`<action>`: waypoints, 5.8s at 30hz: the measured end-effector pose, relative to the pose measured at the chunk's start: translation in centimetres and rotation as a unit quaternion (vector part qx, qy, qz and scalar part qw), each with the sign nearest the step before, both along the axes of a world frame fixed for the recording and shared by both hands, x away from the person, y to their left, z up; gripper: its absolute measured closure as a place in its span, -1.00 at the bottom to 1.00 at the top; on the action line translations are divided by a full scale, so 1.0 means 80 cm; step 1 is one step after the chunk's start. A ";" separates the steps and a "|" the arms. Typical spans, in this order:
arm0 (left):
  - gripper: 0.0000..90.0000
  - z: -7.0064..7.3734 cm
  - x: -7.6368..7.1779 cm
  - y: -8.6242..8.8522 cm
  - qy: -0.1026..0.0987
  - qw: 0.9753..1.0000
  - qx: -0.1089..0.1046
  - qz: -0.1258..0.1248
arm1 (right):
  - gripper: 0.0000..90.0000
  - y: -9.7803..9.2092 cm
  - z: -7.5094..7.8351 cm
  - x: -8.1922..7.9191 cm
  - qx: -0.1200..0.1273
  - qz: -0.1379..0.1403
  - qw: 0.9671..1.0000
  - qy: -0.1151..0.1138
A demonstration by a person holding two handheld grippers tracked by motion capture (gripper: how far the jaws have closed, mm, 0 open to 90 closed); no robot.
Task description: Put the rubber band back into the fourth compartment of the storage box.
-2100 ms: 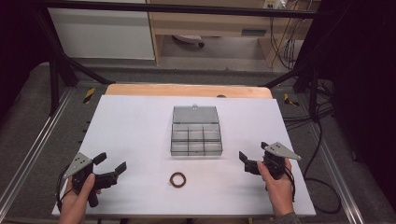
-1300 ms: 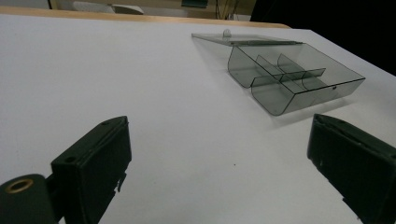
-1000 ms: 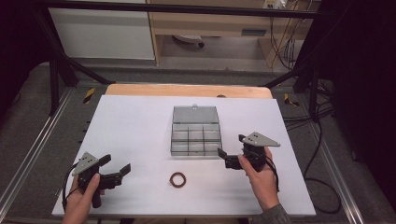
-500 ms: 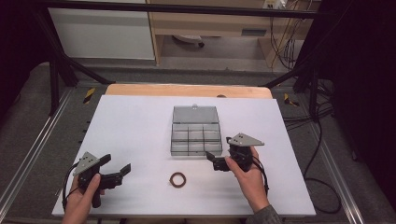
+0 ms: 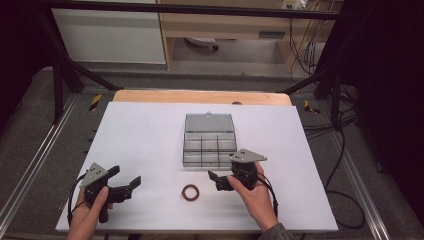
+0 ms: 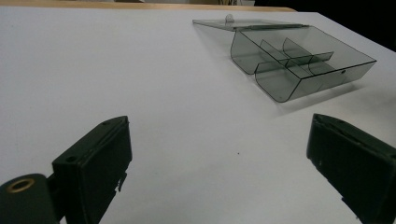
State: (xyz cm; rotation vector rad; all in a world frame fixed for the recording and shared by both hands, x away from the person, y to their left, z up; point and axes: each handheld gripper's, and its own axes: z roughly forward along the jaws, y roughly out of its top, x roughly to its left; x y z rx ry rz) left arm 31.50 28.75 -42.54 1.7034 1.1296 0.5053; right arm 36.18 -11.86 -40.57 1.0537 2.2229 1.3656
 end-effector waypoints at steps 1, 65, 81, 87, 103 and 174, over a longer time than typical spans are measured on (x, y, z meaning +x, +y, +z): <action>-0.86 0.000 0.000 0.000 -0.001 1.000 0.001 -0.001 | -0.92 0.004 -0.001 -0.001 -0.002 0.002 1.000 0.002; -0.85 -0.004 0.001 -0.008 0.010 1.000 0.027 -0.009 | 0.90 0.068 -0.040 -0.019 -0.040 0.088 0.994 0.050; -0.85 -0.004 0.001 -0.010 0.011 0.999 0.029 -0.010 | 0.90 0.061 0.002 0.009 -0.028 0.071 0.997 0.024; -0.85 -0.004 0.001 -0.010 0.012 0.999 0.032 -0.011 | 0.90 0.059 0.020 0.021 -0.014 0.064 0.998 0.013; -0.85 -0.004 0.001 -0.010 0.010 0.999 0.032 -0.010 | 0.90 0.059 0.033 0.062 -0.020 0.032 0.999 0.008; -0.85 -0.006 0.001 -0.014 0.016 0.999 0.047 -0.018 | 0.90 0.092 -0.002 0.102 -0.128 0.020 0.991 0.020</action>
